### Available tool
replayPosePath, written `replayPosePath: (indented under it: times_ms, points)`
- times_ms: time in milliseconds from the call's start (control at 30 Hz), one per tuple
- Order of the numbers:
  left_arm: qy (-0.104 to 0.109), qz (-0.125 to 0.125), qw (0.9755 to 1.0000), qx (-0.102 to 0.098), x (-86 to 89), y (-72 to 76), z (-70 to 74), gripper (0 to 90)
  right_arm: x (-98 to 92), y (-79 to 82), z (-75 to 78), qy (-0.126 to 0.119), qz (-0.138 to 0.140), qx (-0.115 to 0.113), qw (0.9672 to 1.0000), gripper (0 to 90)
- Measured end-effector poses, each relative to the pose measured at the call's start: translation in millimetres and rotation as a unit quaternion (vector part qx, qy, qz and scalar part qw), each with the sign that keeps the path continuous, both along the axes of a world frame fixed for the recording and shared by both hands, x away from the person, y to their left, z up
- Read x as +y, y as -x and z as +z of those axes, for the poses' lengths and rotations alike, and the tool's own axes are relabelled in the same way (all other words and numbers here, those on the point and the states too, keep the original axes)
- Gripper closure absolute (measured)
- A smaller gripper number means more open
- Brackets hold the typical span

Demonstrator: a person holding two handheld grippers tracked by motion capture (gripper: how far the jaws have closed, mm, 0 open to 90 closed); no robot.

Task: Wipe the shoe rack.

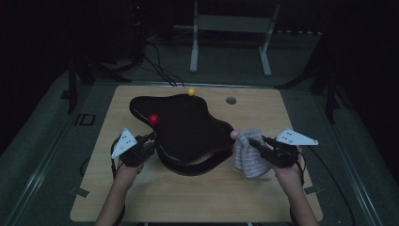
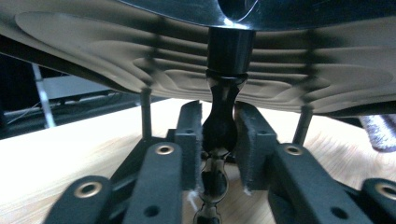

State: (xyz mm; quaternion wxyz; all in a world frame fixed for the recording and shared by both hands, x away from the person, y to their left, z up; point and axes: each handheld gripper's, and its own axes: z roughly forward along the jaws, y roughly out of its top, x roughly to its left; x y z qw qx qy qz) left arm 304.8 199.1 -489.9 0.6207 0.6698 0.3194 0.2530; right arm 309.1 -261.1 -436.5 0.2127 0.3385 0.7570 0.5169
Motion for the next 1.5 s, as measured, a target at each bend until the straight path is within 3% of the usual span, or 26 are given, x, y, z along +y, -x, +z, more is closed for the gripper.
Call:
replayPosePath:
  times_ms: [167, 500, 600, 767, 1000, 1100, 1233, 1300, 1433, 1500]
  points:
    - [0.001, 0.010, 0.9999, -0.003, -2.2, -3.9, -1.1, 71.6, 6.1, -0.7, -10.9, 0.002, 0.012, 0.016, 0.9998, 70.0]
    - [0.005, -0.014, 0.9998, 0.008, -1.9, -9.0, 1.5, 74.6, 22.5, -6.5, -26.8, 0.016, 0.030, 0.037, 0.9988, 70.1]
    - [0.009, -0.019, 0.9997, 0.010, -1.0, -10.0, 1.3, 74.6, 30.4, -9.5, -35.8, 0.038, 0.031, 0.041, 0.9980, 70.4]
    - [0.009, -0.021, 0.9997, 0.009, -1.3, -10.2, 0.8, 74.7, 37.4, -14.4, -55.3, 0.059, 0.032, 0.072, 0.9951, 70.6]
    - [0.010, -0.023, 0.9997, 0.007, -0.9, -10.7, 0.4, 74.7, 28.9, -12.2, -30.5, 0.029, 0.029, 0.035, 0.9985, 70.6]
    - [0.012, -0.027, 0.9995, 0.007, -0.6, -11.2, 0.1, 74.7, 31.2, -20.8, -37.8, 0.030, 0.020, 0.040, 0.9985, 70.6]
    - [0.013, -0.031, 0.9994, 0.007, -0.4, -12.2, -0.2, 74.8, 31.4, -27.9, -51.4, 0.037, 0.016, 0.068, 0.9969, 70.6]
    - [0.014, -0.036, 0.9992, 0.007, 0.4, -12.9, -0.4, 74.8, 30.7, -25.6, -49.5, 0.043, 0.015, 0.066, 0.9968, 70.6]
    - [0.016, -0.041, 0.9990, 0.007, 1.3, -13.5, -0.7, 74.8, 29.2, -18.7, -30.0, 0.012, 0.023, 0.040, 0.9989, 70.5]
    - [0.015, -0.042, 0.9990, 0.007, 1.4, -13.8, -0.7, 74.8, 33.9, -18.5, -27.6, 0.017, 0.030, 0.032, 0.9989, 70.5]
